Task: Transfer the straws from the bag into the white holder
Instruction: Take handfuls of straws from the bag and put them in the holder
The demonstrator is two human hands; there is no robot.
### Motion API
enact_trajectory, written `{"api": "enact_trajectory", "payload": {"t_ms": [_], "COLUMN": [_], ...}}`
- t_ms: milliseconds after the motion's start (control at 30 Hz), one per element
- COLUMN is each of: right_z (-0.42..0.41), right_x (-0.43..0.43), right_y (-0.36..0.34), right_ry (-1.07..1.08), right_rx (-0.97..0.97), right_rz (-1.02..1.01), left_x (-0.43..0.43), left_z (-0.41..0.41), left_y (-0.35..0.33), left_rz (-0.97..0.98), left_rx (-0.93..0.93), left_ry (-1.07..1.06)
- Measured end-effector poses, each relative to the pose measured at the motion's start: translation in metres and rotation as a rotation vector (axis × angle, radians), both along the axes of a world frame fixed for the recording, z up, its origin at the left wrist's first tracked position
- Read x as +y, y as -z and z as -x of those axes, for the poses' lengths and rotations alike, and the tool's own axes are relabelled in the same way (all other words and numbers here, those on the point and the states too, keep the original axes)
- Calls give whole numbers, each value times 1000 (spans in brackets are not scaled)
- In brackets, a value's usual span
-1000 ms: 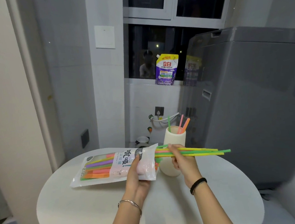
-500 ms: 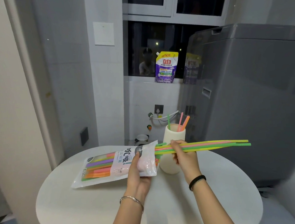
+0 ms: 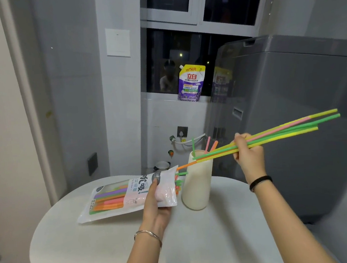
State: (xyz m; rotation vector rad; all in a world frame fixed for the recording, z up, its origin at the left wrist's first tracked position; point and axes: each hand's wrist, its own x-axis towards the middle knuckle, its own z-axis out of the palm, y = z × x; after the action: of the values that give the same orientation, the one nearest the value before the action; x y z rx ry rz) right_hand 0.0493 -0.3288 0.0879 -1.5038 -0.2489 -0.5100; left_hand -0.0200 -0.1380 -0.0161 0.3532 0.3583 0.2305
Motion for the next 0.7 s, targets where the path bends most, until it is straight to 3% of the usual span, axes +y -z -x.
{"api": "enact_trajectory", "payload": {"t_ms": [333,700], "right_z": [-11,-8], "right_x": [-31,-57], "right_y": [-32,-35], "right_ry": [75,130], "right_rx": [-90,-62], "right_rz": [78,108], "left_x": [-1,-14], "left_z": [-10,-7], "left_y": [2,-3], "left_rz": [45,6], "left_rx": [-5,-6], "left_ry": [-19,22]}}
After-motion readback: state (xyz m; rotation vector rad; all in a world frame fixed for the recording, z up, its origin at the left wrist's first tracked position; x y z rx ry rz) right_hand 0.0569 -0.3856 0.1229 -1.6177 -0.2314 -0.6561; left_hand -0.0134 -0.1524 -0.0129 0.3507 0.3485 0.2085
